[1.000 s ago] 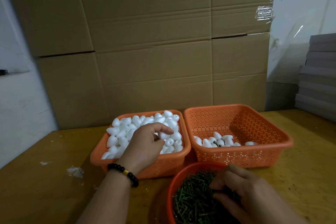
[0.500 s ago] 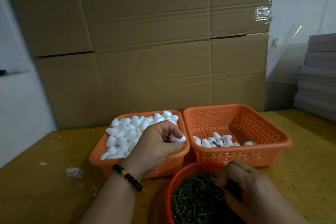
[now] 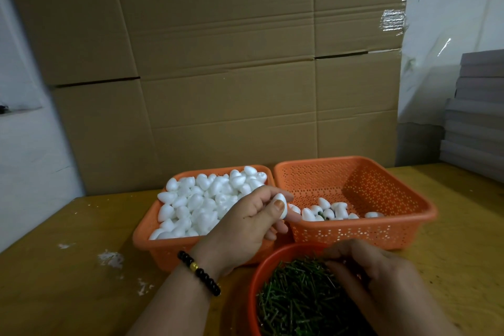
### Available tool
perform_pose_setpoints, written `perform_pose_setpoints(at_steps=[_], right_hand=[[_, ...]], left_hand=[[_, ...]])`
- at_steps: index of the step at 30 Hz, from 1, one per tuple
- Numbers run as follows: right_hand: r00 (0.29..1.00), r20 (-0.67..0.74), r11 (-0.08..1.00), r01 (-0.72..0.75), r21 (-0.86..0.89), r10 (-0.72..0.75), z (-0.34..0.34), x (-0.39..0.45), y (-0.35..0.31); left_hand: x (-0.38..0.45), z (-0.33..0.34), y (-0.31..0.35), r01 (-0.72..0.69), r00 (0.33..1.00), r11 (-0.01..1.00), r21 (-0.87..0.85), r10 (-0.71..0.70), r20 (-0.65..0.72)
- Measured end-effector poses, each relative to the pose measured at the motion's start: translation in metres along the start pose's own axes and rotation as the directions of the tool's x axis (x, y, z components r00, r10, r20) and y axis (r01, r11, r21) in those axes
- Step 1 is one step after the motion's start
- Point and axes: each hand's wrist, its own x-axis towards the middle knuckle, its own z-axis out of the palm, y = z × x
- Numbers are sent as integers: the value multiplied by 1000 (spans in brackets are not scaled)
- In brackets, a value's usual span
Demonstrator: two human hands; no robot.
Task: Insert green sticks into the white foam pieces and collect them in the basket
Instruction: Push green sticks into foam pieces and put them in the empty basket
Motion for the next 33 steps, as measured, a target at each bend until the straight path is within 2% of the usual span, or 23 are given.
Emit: perform_pose_setpoints(at_steps=[4, 8, 16, 21, 27, 33], right_hand=[[998, -56, 999, -18, 27, 20, 0, 3, -3], [997, -73, 1000, -11, 0, 11, 0, 3, -2], [992, -123, 999, 24, -22, -26, 1, 3, 4], [981, -182, 998, 65, 11, -62, 2, 3, 6], [967, -245, 997, 76, 17, -70, 2, 2, 6], [962, -273, 999, 34, 20, -27, 5, 3, 4]], left_hand=[[-1, 2, 2, -4, 999, 1000, 6, 3, 45], [-2, 1, 2, -1, 997, 996, -89, 8, 77], [-2, 5, 3, -36, 999, 986, -161, 38, 7], [-2, 6, 4, -19, 999, 968, -249, 29, 36], [-2, 11, 5, 17, 997, 899, -438, 16, 72], [-4, 13, 11, 59, 995, 848, -526, -4, 104]])
